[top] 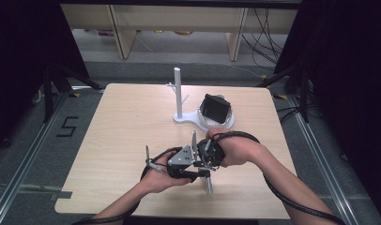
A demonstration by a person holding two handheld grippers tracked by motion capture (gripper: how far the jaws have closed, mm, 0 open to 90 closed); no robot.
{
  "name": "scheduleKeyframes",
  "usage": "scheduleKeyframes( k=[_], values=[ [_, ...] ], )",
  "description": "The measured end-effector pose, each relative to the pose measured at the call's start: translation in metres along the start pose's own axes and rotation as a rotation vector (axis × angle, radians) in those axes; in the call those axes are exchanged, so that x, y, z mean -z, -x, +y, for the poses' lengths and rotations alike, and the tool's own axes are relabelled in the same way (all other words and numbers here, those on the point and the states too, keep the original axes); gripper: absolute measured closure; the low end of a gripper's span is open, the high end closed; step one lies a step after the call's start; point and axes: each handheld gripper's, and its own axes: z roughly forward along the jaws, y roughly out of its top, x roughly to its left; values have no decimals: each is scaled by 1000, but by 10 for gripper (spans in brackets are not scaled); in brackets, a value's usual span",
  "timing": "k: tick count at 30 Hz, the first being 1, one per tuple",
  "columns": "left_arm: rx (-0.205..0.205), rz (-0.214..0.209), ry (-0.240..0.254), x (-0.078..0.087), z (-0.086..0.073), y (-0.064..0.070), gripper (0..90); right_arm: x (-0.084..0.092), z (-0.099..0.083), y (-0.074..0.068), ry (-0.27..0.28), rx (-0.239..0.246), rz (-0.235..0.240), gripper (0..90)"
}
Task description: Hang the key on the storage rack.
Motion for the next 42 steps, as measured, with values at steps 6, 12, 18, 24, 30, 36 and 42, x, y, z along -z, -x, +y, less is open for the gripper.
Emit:
scheduleKeyframes(
  k=[6, 12, 18, 24, 30, 36, 42],
  values=[
    [48, -3, 9, -1, -1, 3, 650, 0, 2, -4, 11, -52, 24, 872],
    [74, -9, 46, -3, -2, 6, 704, 1, 2, 0, -9, 9, 20, 872],
    [49, 78, -36, 3, -2, 4, 732, 7, 2, -4, -90, -42, -6, 868],
    [46, 87, -37, 4, -1, 5, 820, 7, 4, -4, -76, -46, -1, 860],
    [-56, 95, -38, 9, 2, -1, 835, 10, 3, -3, -95, -38, -22, 836],
    [27, 126, -15, 13, 0, 1, 849, 14, 1, -2, -26, -105, -38, 788],
    [38, 168, -8, 14, -5, -1, 850, 29, -5, 2, 58, -116, -98, 719]
  ],
)
